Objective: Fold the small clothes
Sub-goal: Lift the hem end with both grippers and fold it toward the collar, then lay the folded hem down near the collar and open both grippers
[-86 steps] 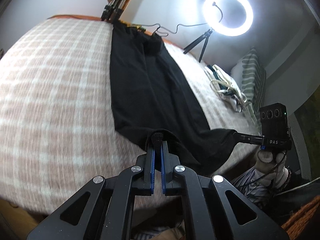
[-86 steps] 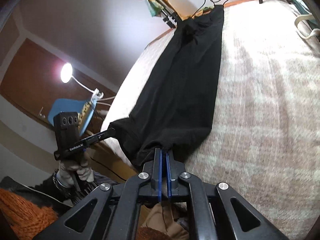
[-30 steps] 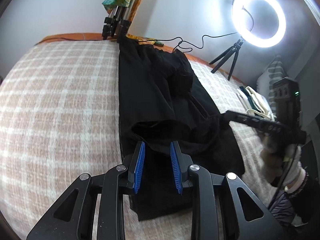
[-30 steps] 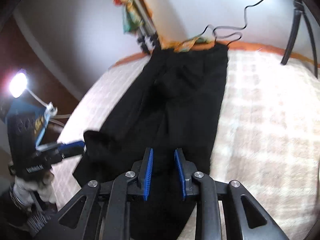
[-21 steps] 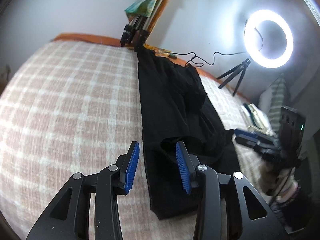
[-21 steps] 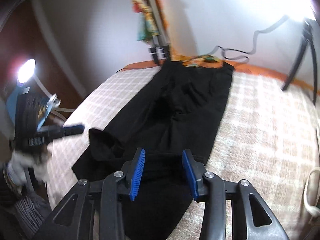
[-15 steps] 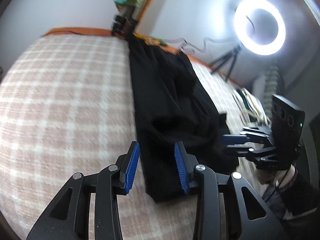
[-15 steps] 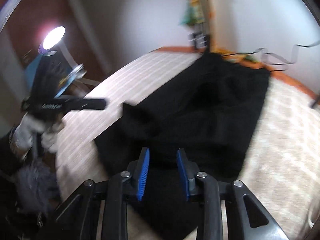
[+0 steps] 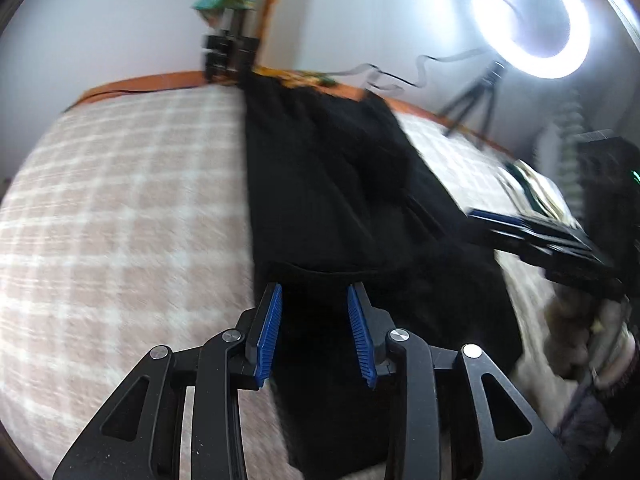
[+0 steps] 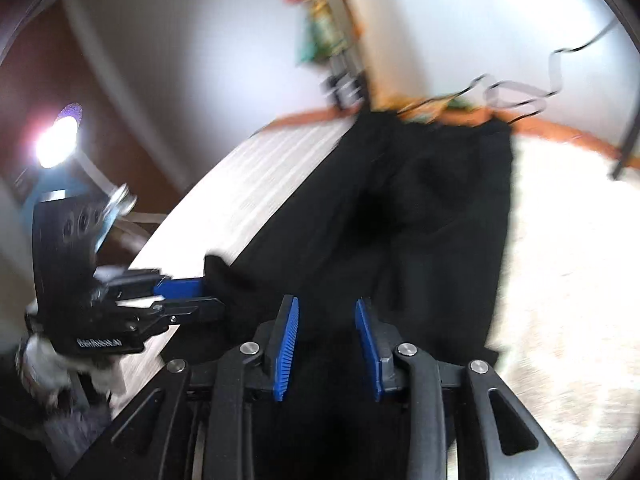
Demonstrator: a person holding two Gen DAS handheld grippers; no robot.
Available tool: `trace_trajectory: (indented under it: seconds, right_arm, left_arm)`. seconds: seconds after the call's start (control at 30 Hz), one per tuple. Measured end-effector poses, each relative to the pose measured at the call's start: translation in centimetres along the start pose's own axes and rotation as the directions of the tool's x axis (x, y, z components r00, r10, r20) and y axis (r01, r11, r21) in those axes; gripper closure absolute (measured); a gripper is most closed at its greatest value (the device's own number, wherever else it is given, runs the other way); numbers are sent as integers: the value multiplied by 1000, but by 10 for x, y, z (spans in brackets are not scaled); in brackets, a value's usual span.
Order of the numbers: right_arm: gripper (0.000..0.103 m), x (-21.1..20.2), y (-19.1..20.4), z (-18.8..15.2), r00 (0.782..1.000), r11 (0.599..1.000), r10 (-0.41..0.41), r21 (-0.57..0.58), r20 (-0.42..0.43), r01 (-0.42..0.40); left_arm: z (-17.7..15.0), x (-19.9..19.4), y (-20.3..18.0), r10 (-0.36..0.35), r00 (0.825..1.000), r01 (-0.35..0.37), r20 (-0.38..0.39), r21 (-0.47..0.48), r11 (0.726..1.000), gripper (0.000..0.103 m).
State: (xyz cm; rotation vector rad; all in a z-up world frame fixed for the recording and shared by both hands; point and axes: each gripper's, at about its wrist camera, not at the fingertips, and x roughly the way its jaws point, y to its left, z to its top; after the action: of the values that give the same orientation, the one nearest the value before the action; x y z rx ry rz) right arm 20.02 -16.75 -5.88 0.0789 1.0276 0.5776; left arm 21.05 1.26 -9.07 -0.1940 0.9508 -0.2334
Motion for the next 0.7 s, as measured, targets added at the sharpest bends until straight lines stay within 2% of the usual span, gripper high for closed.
trace_trajectory:
  seconds: [0.07, 0.13, 0.23, 0.4, 0.43, 0.47, 0.5, 0.53, 0.6, 0.7]
  right_arm:
    - [70, -6, -7, 0, 1000, 999, -25, 21, 16, 25]
    - [64, -11, -17, -4, 999, 999, -39, 33, 10, 39]
    - [58, -18, -34, -10, 996, 995, -84, 45, -8, 84]
    - [58, -15, -56, -14, 996, 990, -73, 121, -47, 78]
    - [62, -13, -56, -15, 996, 990, -66, 121, -57, 73]
    - [65, -11, -53, -16, 996, 991, -61, 114, -63, 68]
    - [77, -9, -49, -16, 996, 993, -58, 102, -67, 64]
    - [89, -9, -45, -17, 996, 994, -59, 83, -69, 65]
    - [98, -11, -34, -17, 994, 994, -99, 30, -54, 101]
    - [99, -13, -32, -16, 985, 986, -169, -6, -38, 168]
  left_arm:
    - [5, -4, 7, 35, 999, -34, 25, -13, 999, 66]
    - [8, -9, 13, 30, 999, -29, 37, -14, 999, 60]
    - [6, -13, 18, 19, 999, -19, 32, 10, 1000, 60]
    - [3, 5, 13, -18, 1000, 19, -17, 21, 1000, 60]
    - [2, 10, 8, -26, 999, 27, -25, 42, 999, 61]
    - [2, 11, 4, -21, 1000, 23, -22, 58, 998, 72]
    - [2, 11, 1, -16, 1000, 17, -14, 73, 997, 87]
    - [3, 11, -2, -3, 1000, 3, -1, 84, 996, 89]
    - [6, 7, -3, 39, 999, -43, 37, 95, 995, 91]
    - [8, 9, 3, 98, 994, -101, 38, 94, 990, 91]
